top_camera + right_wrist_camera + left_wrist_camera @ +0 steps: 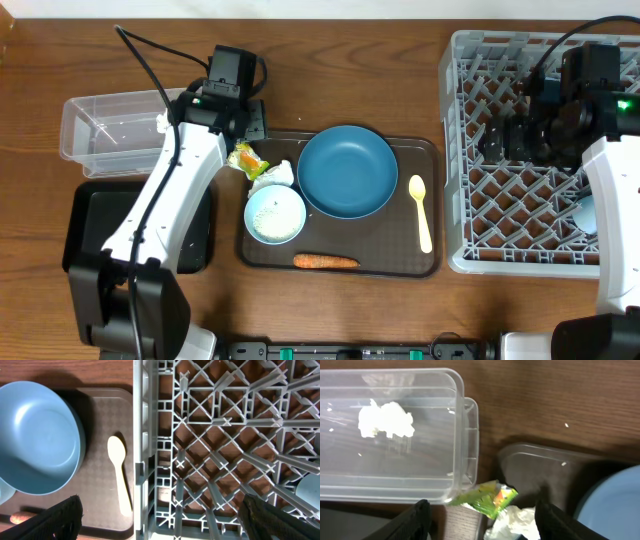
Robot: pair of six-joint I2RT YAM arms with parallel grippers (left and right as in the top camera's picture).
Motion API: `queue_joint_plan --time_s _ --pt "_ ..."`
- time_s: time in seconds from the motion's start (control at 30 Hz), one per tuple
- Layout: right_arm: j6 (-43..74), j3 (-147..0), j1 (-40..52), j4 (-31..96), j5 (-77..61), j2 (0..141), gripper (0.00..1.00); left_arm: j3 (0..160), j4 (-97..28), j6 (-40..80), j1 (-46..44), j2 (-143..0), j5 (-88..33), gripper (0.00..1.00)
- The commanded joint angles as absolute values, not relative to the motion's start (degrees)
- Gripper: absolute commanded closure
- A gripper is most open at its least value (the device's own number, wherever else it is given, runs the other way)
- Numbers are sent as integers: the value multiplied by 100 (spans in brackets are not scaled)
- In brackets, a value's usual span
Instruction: Sort waste into correct bins and load items into the dishwasher rack
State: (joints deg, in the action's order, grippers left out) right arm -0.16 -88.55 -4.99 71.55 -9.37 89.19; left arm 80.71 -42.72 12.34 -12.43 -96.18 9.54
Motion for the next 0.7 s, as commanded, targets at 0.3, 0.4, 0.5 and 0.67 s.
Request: queue_joint_plan --time_s 0.3,0.4,0.5,0.67 --pt "58 -8912 -405 7179 -921 8954 1 8036 -4722 1769 -1234 -10322 1138 31" --pt "58 -8912 -405 7181 -921 8954 1 8031 -4729 2176 -1236 -10322 1138 31" --pt "58 -8912 -405 7183 -921 8954 1 8012 -4727 2488 -1234 -10322 1140 31" --pt "56 -8912 -405 7183 -923 8954 1 7850 -4700 2869 -1234 -10348 1146 31"
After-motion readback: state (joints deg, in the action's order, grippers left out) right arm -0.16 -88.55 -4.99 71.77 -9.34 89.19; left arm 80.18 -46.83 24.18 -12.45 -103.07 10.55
